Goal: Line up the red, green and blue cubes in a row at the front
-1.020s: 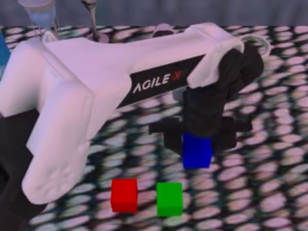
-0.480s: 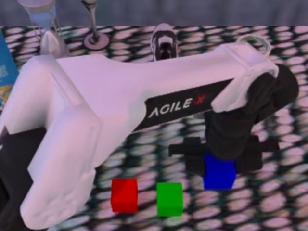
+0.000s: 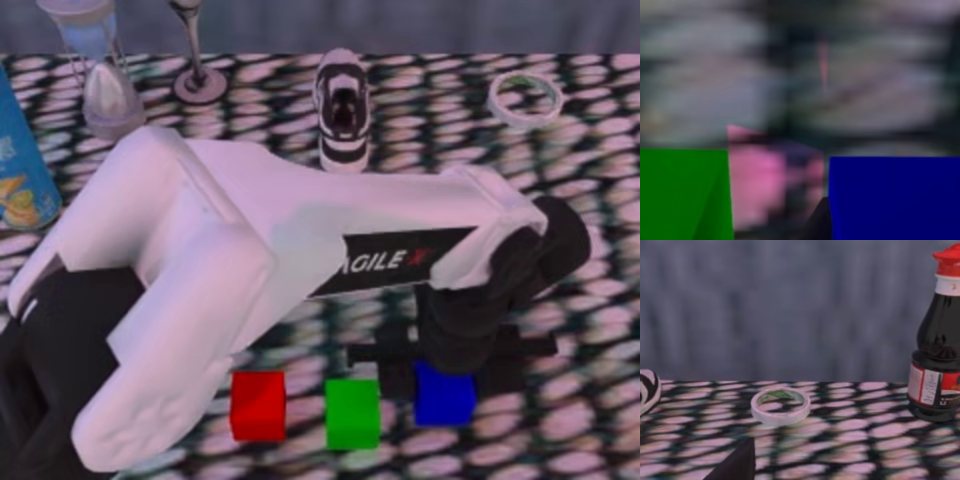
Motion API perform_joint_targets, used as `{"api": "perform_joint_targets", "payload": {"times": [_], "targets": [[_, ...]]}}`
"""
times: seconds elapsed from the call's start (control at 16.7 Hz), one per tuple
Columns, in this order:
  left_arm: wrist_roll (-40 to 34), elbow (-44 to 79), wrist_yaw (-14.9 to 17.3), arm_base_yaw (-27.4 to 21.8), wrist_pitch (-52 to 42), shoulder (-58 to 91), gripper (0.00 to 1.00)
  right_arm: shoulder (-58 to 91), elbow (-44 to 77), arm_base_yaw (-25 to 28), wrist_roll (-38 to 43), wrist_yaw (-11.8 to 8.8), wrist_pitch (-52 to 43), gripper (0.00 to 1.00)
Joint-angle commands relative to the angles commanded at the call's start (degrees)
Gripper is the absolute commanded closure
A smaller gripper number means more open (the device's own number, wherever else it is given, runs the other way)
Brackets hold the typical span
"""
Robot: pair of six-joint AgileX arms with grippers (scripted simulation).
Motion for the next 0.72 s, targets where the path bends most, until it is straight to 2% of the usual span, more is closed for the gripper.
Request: {"api": "perform_joint_targets", "payload": {"times": [0.24,0.72], "targets": [[-0.01,-0.29,0.0,-0.03,0.31,0.12,1.0,0.0,0.0,0.0,0.0,0.0,0.0,0.0],[-0.01,-0.29,0.0,-0.03,0.31,0.12,0.4,0.0,0.0,0.0,0.0,0.0,0.0,0.0]]}}
